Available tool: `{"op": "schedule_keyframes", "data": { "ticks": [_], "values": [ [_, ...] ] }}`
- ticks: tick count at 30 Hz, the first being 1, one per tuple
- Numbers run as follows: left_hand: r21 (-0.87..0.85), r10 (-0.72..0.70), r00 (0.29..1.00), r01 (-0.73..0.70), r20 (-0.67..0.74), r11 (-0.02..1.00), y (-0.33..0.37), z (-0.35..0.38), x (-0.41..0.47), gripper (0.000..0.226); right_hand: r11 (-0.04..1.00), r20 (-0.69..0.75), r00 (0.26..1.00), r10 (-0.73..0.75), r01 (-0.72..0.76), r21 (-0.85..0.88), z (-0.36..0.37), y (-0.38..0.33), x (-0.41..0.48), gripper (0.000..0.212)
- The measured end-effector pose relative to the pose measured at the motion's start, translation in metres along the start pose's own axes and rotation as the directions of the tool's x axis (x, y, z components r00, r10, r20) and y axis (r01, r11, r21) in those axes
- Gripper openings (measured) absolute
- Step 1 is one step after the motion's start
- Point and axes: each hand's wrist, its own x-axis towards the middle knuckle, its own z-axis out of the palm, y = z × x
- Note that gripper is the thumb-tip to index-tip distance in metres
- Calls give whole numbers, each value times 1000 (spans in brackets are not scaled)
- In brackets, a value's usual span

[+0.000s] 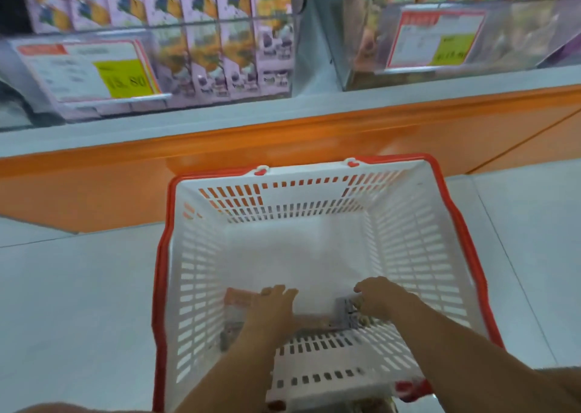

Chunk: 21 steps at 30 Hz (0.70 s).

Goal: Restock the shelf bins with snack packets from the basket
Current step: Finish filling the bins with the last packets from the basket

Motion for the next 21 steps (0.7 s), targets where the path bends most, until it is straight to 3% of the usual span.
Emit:
{"op": "schedule_keyframes", "data": {
  "ticks": [3,10,14,18,21],
  "values": [
    [30,-37,998,35,55,999,-8,10,8,49,996,10,1000,4,-3,-87,14,0,14,29],
    [50,-38,989,31,146,998,-15,24,15,54,959,-117,993,31,-62,-275,28,-3,21,45],
    [17,-52,985,50,163,999,-14,25,17,43,963,-186,983,-8,-42,-265,18,-3,13,38],
    [-49,-24,991,31,131,998,-8,8,15,44,996,-254,967,-36,15,-86,-12,-9,-5,32],
    [-200,28,1000,-28,-5,979,5,-29,8,49,952,-328,944,-40,135,273,-59,-26,-31,36]
  ]
}}
